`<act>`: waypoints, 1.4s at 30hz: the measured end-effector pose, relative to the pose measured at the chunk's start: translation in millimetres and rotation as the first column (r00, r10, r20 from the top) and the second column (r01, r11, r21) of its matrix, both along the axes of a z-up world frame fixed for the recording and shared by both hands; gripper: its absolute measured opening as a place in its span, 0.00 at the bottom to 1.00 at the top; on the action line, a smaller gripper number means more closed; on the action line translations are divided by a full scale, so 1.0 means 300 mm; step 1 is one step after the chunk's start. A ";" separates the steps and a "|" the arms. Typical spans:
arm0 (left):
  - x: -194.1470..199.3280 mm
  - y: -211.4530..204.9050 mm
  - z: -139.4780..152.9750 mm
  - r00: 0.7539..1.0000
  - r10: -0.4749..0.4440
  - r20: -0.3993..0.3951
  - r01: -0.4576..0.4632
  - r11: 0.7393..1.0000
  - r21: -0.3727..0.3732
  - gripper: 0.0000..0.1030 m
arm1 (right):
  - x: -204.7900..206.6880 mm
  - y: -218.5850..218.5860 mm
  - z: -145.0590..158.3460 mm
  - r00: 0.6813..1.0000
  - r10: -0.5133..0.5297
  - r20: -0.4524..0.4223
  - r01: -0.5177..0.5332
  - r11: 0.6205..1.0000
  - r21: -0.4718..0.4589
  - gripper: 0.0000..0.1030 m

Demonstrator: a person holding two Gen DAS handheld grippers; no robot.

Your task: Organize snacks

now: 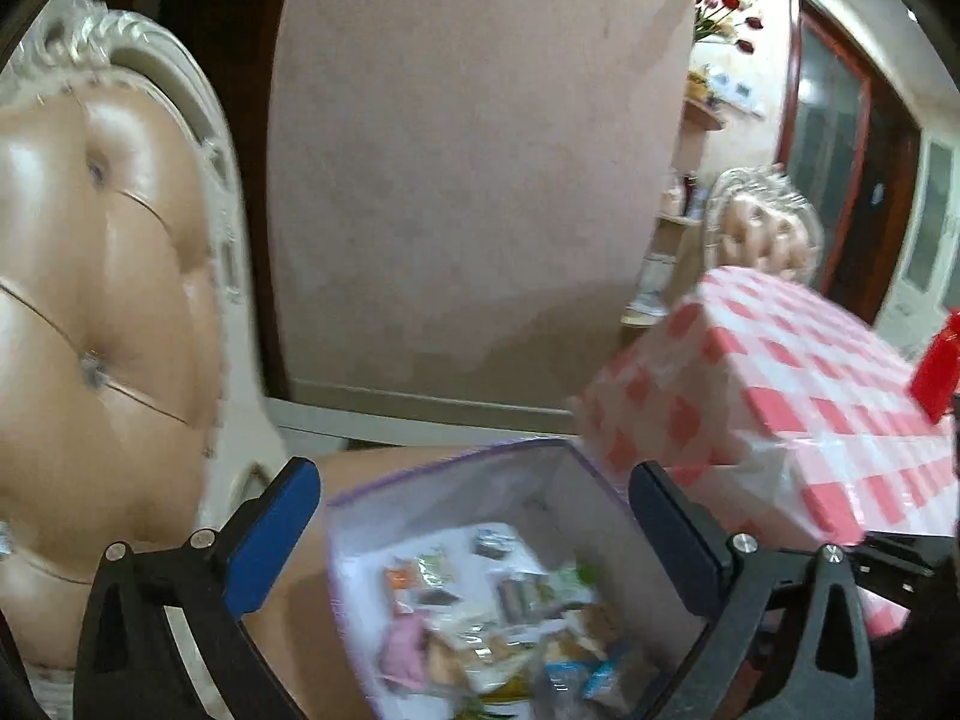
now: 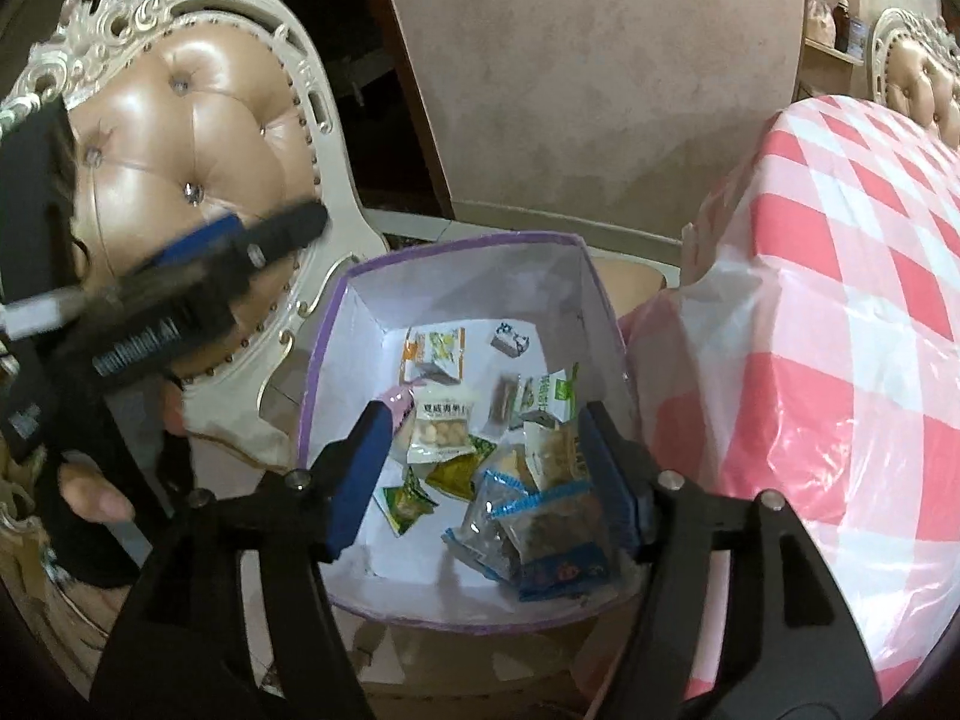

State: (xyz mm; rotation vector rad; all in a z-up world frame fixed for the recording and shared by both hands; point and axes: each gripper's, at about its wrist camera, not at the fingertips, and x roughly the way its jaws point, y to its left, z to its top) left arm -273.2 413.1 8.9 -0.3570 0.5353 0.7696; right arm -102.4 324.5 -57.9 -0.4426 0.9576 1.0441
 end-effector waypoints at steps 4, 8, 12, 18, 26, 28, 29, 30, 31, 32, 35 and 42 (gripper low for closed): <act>-0.008 0.012 -0.017 0.987 0.130 -0.090 -0.130 0.992 0.003 1.00 | -0.025 0.000 -0.010 1.000 0.011 0.012 -0.010 0.999 -0.032 0.67; 0.014 0.051 -0.088 0.985 0.103 -0.141 -0.121 0.985 -0.120 1.00 | -0.024 -0.008 -0.011 1.000 0.009 0.010 -0.009 0.999 -0.038 0.67; 0.036 0.063 -0.143 0.982 0.077 -0.171 -0.110 0.974 -0.197 1.00 | -0.007 -0.017 -0.003 1.000 -0.008 -0.011 0.008 1.000 -0.023 0.67; 0.063 0.043 -0.176 0.975 0.055 -0.213 -0.097 0.976 -0.193 1.00 | -0.008 -0.016 -0.004 1.000 -0.012 -0.013 0.012 1.000 -0.023 0.68; 0.076 0.035 -0.190 0.971 0.047 -0.234 -0.094 0.976 -0.194 1.00 | -0.016 -0.011 -0.008 1.000 -0.005 -0.003 0.004 0.999 -0.032 0.69; 0.077 0.036 -0.193 0.970 0.047 -0.237 -0.095 0.976 -0.195 1.00 | -0.016 -0.012 -0.008 1.000 -0.004 -0.003 0.004 0.999 -0.032 0.69; 0.077 0.037 -0.194 0.970 0.047 -0.238 -0.096 0.976 -0.196 1.00 | -0.016 -0.011 -0.008 1.000 -0.005 -0.003 0.005 0.999 -0.032 0.69; 0.077 0.037 -0.196 0.970 0.046 -0.239 -0.095 0.976 -0.198 1.00 | -0.016 -0.010 -0.009 1.000 -0.005 -0.003 0.005 0.999 -0.033 0.69; 0.078 0.037 -0.196 0.970 0.044 -0.240 -0.093 0.975 -0.199 1.00 | -0.016 -0.011 -0.010 1.000 -0.005 -0.002 0.005 0.999 -0.034 0.69; 0.079 0.036 -0.197 0.970 0.042 -0.241 -0.092 0.975 -0.200 1.00 | -0.017 -0.010 -0.010 1.000 -0.004 -0.002 0.004 0.999 -0.035 0.69; 0.081 0.033 -0.200 0.969 0.039 -0.244 -0.090 0.976 -0.200 1.00 | -0.019 -0.011 -0.013 1.000 0.000 0.001 0.000 0.999 -0.039 0.69; 0.082 0.033 -0.204 0.968 0.040 -0.248 -0.093 0.975 -0.204 1.00 | -0.021 -0.008 -0.015 1.000 0.004 0.001 -0.004 0.999 -0.046 0.69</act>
